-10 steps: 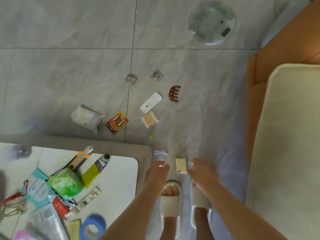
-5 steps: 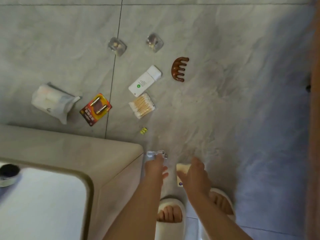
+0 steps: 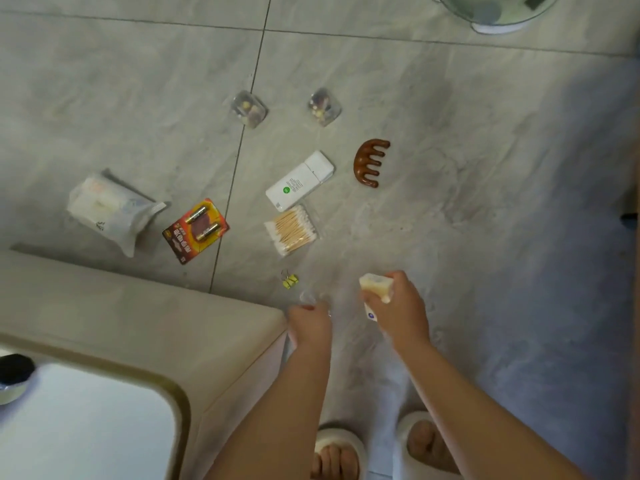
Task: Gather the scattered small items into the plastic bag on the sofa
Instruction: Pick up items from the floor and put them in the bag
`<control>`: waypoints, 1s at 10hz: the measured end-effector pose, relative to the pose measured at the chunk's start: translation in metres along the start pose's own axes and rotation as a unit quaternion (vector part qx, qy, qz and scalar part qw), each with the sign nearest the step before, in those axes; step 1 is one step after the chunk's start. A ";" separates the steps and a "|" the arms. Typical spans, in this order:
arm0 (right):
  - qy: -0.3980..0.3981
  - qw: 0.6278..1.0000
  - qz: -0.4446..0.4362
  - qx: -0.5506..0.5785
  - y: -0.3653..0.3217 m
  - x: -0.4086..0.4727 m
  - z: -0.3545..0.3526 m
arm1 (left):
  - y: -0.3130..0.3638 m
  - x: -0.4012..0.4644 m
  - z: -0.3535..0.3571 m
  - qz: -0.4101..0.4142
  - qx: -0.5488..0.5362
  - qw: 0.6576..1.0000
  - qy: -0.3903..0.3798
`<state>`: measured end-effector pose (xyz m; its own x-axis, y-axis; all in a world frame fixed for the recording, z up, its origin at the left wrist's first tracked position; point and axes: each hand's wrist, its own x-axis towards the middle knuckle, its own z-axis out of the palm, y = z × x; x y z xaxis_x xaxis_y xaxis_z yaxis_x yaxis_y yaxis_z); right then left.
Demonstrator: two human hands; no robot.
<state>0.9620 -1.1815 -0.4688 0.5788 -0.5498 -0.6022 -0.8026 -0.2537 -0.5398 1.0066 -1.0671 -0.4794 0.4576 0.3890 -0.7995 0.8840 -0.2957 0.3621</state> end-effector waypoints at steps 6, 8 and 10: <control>-0.054 0.996 -0.066 0.037 -0.059 0.054 0.000 | 0.048 0.032 0.006 -0.013 -0.015 0.995 0.097; -0.081 0.994 -0.067 0.036 -0.070 0.069 0.009 | 0.048 0.052 0.010 -0.041 -0.041 0.993 0.103; -0.087 0.993 -0.072 0.038 -0.087 0.080 0.014 | 0.043 0.032 0.018 -0.096 -0.140 0.985 0.035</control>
<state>1.0804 -1.1921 -0.4781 0.7085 -0.3639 -0.6046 -0.7002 -0.2551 -0.6669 1.0579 -1.0826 -0.4980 0.2756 0.4760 -0.8351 0.9425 0.0370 0.3321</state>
